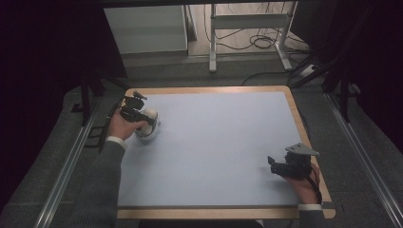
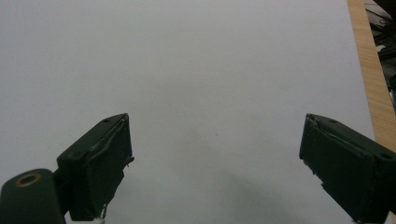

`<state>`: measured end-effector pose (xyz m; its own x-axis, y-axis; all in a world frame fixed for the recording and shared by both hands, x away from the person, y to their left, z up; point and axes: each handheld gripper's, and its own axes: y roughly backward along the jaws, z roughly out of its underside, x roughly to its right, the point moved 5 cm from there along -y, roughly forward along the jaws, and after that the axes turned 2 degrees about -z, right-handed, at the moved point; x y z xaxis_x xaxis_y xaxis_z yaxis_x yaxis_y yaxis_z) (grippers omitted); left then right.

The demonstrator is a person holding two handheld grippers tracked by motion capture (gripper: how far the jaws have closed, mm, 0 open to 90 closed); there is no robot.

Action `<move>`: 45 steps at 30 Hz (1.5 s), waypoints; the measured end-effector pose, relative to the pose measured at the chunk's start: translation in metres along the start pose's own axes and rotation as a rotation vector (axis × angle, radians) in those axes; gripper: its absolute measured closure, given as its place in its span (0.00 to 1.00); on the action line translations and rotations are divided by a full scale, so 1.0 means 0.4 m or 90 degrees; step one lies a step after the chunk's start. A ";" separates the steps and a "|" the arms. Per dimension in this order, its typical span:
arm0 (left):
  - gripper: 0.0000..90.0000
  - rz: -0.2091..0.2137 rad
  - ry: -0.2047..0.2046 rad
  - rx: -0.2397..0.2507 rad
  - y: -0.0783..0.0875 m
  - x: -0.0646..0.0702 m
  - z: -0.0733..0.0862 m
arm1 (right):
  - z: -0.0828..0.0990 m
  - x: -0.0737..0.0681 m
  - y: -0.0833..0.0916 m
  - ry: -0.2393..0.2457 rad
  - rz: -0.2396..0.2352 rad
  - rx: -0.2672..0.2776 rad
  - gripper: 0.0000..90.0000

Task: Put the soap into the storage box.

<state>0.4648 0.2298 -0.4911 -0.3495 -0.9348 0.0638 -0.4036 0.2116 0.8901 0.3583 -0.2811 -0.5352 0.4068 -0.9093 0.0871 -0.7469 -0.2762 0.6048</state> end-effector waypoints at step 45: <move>0.39 0.071 -0.077 0.114 0.036 0.122 0.135 | 0.004 -0.008 0.001 0.000 -0.002 0.001 0.10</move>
<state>0.3964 0.2025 -0.4994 -0.4953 -0.8637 0.0930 -0.4966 0.3694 0.7855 0.3559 -0.2789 -0.5365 0.4090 -0.9085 0.0855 -0.7469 -0.2795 0.6034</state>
